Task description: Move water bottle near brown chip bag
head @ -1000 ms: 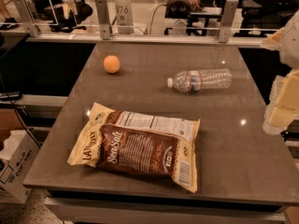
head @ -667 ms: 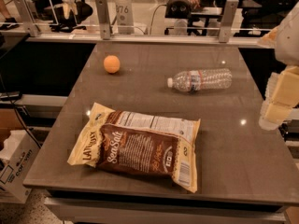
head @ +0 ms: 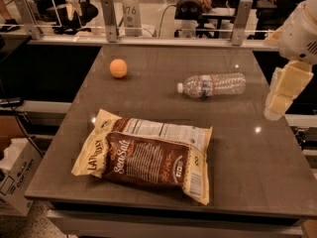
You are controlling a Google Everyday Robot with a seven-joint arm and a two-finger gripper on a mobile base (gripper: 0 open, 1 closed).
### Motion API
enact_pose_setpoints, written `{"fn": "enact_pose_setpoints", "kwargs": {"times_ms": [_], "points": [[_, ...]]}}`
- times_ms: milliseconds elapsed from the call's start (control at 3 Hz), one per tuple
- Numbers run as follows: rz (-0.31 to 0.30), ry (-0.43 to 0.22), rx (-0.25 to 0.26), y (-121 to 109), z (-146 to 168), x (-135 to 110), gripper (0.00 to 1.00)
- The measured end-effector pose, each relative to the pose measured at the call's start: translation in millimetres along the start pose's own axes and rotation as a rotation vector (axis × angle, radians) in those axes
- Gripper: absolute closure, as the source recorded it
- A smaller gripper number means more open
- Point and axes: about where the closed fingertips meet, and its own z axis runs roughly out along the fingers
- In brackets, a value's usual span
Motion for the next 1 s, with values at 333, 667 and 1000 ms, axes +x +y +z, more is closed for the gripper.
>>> {"fn": "enact_pose_setpoints", "kwargs": {"times_ms": [333, 667, 1000], "points": [[-0.018, -0.007, 0.010, -27, 16, 6, 0.00], [-0.050, -0.010, 0.013, -52, 36, 13, 0.00], [-0.073, -0.008, -0.002, -73, 59, 18, 0.00]]}}
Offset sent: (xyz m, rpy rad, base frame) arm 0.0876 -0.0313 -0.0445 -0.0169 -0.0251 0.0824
